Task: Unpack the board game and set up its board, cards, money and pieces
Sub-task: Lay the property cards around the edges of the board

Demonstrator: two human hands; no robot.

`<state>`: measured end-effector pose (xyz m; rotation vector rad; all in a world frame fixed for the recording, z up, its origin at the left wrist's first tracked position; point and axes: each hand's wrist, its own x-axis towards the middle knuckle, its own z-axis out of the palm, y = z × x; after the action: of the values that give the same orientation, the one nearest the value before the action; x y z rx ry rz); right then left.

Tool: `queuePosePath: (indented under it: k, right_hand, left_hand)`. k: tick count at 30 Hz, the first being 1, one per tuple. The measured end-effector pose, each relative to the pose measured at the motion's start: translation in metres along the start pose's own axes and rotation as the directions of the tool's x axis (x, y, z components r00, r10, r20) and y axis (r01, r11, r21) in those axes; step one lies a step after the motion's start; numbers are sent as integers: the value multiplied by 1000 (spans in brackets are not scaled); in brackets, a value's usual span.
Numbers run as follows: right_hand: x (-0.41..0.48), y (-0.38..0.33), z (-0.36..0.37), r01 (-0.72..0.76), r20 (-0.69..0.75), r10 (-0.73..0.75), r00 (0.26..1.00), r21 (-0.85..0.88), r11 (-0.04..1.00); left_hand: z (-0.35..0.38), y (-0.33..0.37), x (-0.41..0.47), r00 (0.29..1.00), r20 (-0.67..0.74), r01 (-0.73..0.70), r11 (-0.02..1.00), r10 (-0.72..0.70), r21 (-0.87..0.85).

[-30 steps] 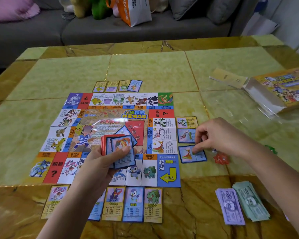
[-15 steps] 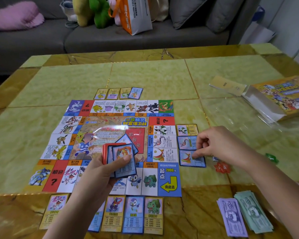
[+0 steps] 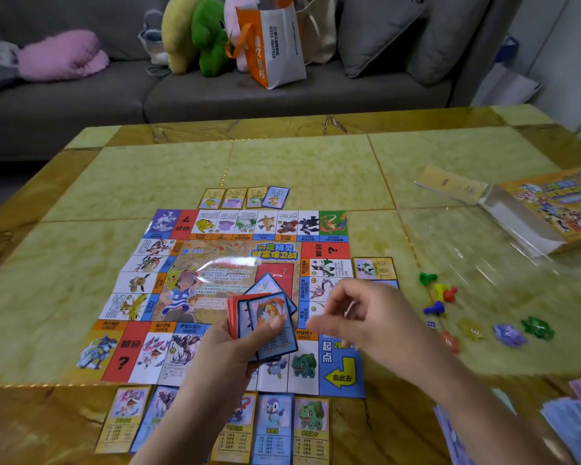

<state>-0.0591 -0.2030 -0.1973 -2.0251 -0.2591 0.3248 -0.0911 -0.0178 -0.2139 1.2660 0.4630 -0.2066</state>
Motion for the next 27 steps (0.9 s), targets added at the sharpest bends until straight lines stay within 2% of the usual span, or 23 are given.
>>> queuePosePath:
  k: [4,6,10,12,17,27]
  right_hand:
    - [-4,-2,31,-14,-37,15,999,12,1000]
    - [-4,-5,35,-32,-54,36,998,71,997]
    - [-3,-8,31,-98,-84,124,989,259,961]
    - [-4,-8,29,-92,-122,134,983,301,949]
    - [-7,-5,29,-63,-179,129,975,335,940]
    - [-9,-5,27,-51,-167,117,979,351,935]
  left_hand:
    - [6,1,-8,998,56,-36,999,35,13]
    - [7,4,-12,996,84,-23,999,27,-48]
    - [3,8,-10,992,103,102,954,-76,-281]
    - [2,9,-11,987,131,133,937,-95,-322]
    - [3,10,-11,983,175,116,938,-61,-326]
    - [3,10,-11,982,181,110,946,-56,-304]
